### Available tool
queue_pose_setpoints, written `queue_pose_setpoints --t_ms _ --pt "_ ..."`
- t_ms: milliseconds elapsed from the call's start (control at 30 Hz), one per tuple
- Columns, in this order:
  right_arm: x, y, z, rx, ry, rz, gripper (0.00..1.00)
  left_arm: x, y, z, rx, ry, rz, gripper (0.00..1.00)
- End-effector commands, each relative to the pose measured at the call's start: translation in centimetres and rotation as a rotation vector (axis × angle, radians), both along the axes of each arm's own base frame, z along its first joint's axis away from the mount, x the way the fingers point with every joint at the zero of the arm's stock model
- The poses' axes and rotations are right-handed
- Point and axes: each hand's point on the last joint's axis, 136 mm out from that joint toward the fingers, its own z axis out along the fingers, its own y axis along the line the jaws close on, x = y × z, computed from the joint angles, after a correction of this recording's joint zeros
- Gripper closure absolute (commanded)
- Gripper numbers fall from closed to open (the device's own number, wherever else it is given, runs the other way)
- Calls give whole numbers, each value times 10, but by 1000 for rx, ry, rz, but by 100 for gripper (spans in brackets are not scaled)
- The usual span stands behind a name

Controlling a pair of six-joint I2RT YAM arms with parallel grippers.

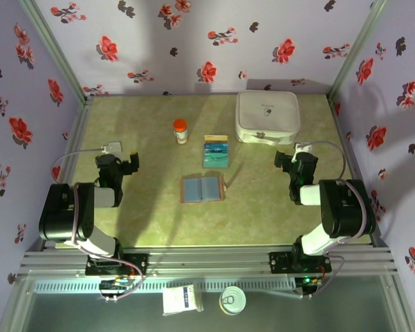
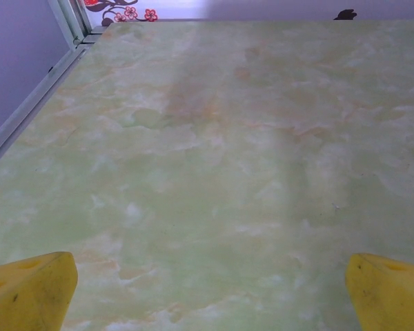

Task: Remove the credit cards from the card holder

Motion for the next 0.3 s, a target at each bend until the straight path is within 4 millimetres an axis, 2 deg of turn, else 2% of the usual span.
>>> queue_pose_setpoints --t_ms 0,267 --pt "5 -4 10 16 -45 -22 1 6 -2 10 15 -36 -19 0" --pt "4 -3 10 16 -48 -14 1 6 -2 9 15 -34 -19 0"
